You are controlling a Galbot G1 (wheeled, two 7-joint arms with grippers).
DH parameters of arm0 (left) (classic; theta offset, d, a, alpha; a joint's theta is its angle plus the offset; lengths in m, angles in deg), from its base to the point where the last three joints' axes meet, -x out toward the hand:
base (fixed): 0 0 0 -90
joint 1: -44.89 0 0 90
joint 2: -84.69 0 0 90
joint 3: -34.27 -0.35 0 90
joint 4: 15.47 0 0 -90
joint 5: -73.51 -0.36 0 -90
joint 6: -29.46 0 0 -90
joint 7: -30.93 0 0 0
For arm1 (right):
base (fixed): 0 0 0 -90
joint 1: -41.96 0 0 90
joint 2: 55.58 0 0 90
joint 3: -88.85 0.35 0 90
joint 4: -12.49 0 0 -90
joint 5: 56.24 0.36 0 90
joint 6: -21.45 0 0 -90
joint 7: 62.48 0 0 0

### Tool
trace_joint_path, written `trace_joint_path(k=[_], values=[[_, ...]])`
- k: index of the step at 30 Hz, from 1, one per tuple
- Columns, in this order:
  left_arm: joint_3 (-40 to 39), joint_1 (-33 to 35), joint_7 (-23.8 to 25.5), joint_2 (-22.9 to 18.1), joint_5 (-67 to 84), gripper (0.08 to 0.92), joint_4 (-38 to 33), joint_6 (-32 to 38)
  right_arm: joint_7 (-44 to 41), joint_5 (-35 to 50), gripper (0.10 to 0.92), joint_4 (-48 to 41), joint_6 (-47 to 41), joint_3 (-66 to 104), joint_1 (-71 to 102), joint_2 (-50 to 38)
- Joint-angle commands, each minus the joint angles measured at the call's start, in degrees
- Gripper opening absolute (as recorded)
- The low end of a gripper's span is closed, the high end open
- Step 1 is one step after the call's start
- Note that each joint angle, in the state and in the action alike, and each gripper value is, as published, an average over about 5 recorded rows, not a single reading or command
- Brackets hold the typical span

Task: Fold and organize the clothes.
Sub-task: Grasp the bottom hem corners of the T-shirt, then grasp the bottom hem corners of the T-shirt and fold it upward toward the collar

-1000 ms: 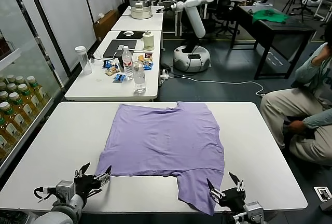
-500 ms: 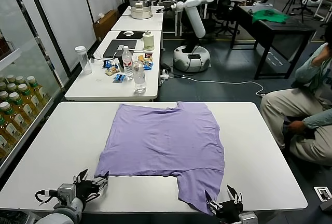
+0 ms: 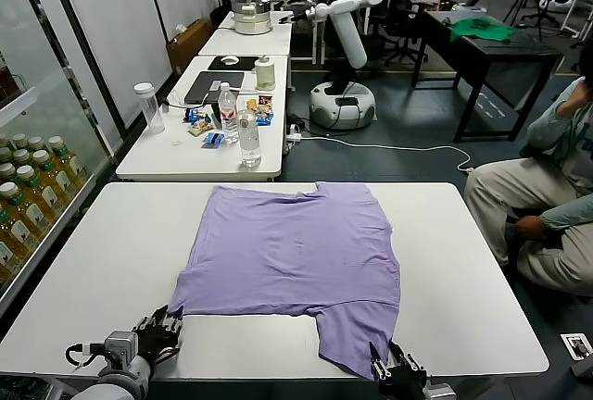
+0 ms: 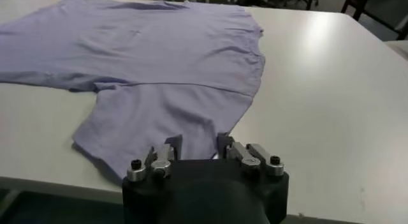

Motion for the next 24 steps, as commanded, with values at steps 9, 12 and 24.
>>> trace_joint_path(k=[9, 12, 24], values=[[1.6, 2.7, -0.8, 0.1, 0.8, 0.086, -5.8, 0.0, -1.9, 2.4, 0.110, 3.8, 1.4, 4.2, 1.9, -1.7], [3.1, 8.6, -1.6, 1.1, 1.4, 0.085, -11.5, 0.0, -3.6, 2.8, 0.110, 8.4, 1.2, 9.9, 6.8, -3.8], [7.2, 28.1, -3.6, 2.2, -3.0, 0.085, -21.1, 3.0, -6.8, 0.7, 0.110, 17.9, 3.6, 21.0, 25.0, -4.9]])
